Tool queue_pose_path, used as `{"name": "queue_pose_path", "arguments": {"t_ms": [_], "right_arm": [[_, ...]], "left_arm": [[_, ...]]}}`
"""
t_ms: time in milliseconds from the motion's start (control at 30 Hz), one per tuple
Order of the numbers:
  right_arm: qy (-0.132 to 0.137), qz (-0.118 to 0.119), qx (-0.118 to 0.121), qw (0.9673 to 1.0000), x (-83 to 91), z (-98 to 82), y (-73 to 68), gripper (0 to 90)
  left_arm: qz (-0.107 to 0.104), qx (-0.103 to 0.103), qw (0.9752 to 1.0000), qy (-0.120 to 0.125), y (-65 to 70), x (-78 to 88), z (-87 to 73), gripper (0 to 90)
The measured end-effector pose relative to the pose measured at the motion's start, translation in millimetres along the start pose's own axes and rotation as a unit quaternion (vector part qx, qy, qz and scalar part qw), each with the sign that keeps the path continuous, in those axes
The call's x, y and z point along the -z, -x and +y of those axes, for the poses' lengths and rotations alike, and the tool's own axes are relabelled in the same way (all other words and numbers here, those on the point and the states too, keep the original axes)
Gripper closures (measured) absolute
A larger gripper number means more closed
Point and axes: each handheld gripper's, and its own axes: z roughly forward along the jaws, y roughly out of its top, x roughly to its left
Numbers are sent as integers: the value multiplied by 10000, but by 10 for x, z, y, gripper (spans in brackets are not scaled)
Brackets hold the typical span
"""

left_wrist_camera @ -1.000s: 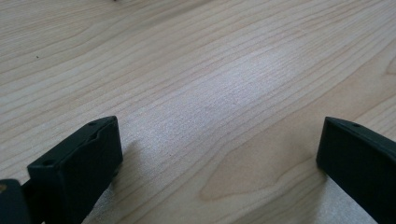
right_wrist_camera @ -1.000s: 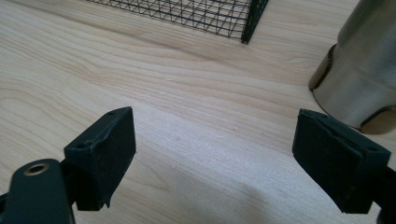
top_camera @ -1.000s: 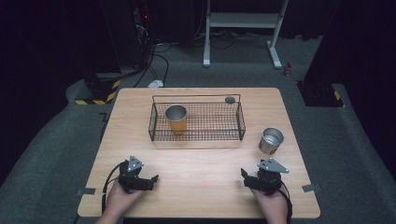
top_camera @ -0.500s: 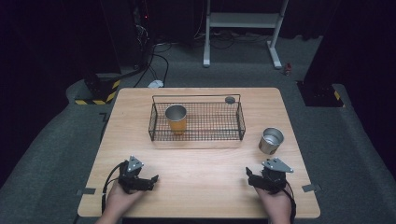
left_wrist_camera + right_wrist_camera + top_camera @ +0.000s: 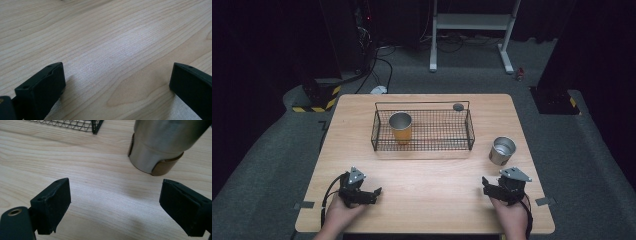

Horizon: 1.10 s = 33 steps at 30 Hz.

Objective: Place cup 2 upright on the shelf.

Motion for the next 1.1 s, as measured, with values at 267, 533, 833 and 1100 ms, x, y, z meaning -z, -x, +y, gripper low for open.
{"name": "queue_pose_path", "arguments": {"t_ms": [267, 533, 833, 1100], "right_arm": [[-34, -152, -112, 9998, -35, 39, 107, 102], [84, -261, -141, 9995, -54, 123, 173, 102], [144, -316, -371, 9987, -138, 201, 296, 102], [198, -332, -385, 9985, -220, 301, 345, 101]], "left_arm": [[-7, -2, 10000, -22, -5, -5, 6, 0], [73, 65, 10000, -7, -8, -10, 10, 0], [71, 96, 9999, -1, -5, -10, 7, 0], [70, 94, 9999, 1, -5, -10, 7, 0]]}}
